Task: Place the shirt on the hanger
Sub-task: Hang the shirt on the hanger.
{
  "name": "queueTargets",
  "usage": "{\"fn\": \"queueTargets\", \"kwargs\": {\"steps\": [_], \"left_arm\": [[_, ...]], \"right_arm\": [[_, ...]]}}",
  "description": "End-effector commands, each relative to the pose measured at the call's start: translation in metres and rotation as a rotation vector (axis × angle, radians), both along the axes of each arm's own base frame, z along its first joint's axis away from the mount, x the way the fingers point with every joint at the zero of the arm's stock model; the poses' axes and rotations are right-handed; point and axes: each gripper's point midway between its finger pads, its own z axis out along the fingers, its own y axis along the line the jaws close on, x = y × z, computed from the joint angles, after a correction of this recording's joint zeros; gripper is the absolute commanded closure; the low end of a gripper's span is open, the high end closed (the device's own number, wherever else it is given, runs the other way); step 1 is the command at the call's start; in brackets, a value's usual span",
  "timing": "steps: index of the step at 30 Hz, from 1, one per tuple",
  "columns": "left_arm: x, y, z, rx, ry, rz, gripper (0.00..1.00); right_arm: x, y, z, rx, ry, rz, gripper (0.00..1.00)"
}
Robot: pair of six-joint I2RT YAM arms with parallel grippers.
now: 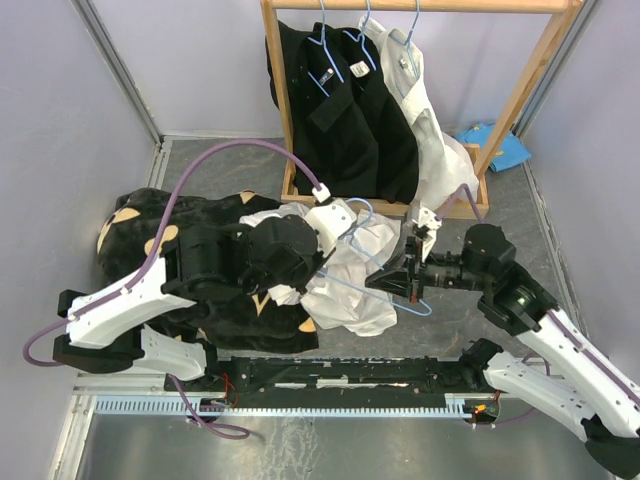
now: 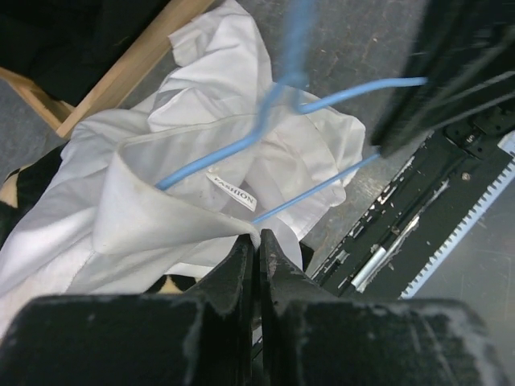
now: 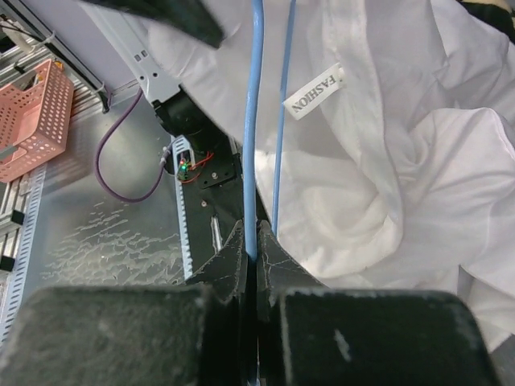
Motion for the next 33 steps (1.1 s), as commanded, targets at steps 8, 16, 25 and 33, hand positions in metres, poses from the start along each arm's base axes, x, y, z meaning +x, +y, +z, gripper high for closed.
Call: {"fn": "queueTargets", "kwargs": {"steps": [8,16,25,33], "left_arm": [[-0.023,-0.019,0.016,-0.08,-0.003,-0.041,0.97],[-0.032,-0.043,0.009,-0.062,0.004,-0.108,0.97],[-0.02,-0.018,0.045,-0.173,-0.096,-0.028,0.55],[-0.007,0.046,0.104,-0.321,-0.26,0.014,0.08]], "right_arm": [[0.015,0.03,0.012,0.146,-0.076,0.088,1.0],[0.025,0.039,0.001,0.171,-0.065,0.087,1.0],[0.027,0.029,0.022,0.242,-0.132,0.008,1.0],[0.011,0.019,0.05,0.33,-0.162,0.02,1.0]]}}
